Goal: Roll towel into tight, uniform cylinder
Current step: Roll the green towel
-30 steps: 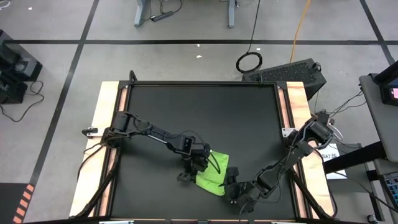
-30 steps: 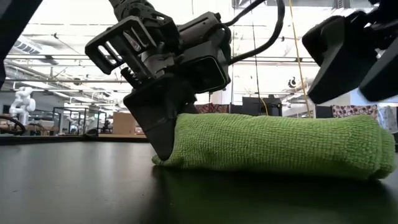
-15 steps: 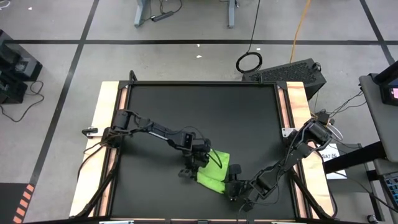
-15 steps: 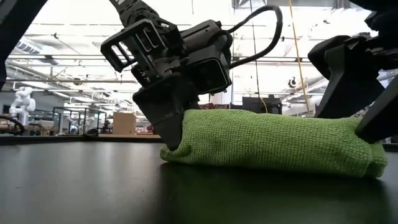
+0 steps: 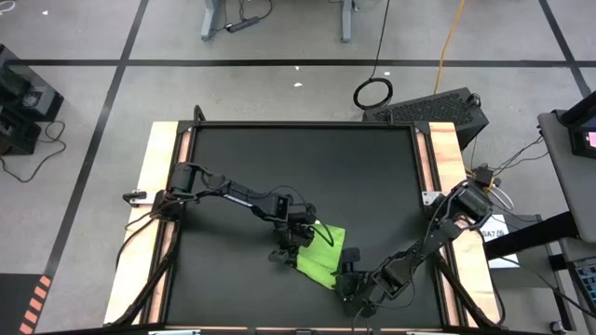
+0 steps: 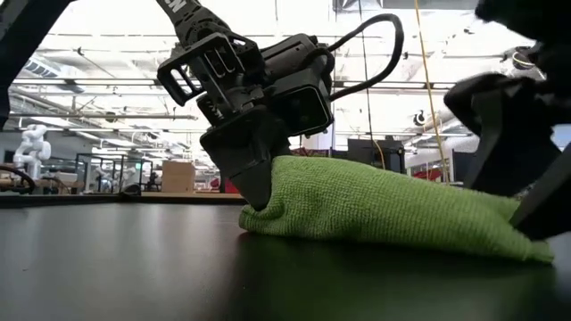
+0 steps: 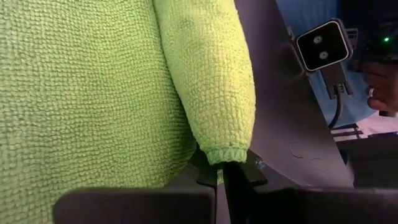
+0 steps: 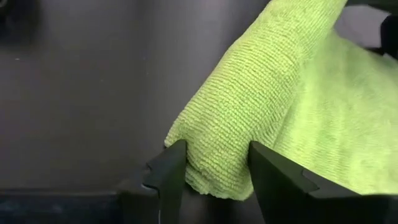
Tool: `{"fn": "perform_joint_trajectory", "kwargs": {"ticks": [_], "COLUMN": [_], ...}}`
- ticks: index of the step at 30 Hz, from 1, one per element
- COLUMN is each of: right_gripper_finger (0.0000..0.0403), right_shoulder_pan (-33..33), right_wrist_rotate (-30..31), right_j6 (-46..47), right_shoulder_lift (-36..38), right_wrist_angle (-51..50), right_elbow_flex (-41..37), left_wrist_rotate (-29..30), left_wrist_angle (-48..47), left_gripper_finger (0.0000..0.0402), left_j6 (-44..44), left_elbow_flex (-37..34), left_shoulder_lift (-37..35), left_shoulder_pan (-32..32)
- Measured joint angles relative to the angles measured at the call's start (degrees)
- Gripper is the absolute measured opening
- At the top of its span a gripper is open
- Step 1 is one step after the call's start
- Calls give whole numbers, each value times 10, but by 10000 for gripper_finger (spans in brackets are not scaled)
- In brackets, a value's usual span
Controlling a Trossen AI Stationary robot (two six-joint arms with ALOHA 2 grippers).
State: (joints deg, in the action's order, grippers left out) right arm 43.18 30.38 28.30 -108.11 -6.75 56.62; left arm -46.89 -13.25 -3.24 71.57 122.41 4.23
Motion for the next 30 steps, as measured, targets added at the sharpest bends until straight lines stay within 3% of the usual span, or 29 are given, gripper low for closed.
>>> {"fn": "perform_joint_trajectory", "kwargs": {"ticks": [4,11,24,30], "right_gripper_finger": [131,15,4,2], "right_shoulder_pan": [0,0,-10,-23], "right_wrist_rotate": [22,38,-77,-117], "right_j6": [66,101,115,102], "right_shoulder_lift": [-16,-18,4,13], "right_wrist_angle": [5,2,17,19], "right_elbow_flex": [0,0,0,-1], "left_wrist_rotate": [0,20,144,221], "left_wrist_angle": [1,-21,-115,-135], "left_gripper_finger": [15,58,179,217], "left_j6": [1,-14,-72,-89], "left_elbow_flex": [0,1,-1,-1], "left_shoulder_lift": [0,-14,-115,-162], "left_shoulder_pan": [0,18,41,58]}}
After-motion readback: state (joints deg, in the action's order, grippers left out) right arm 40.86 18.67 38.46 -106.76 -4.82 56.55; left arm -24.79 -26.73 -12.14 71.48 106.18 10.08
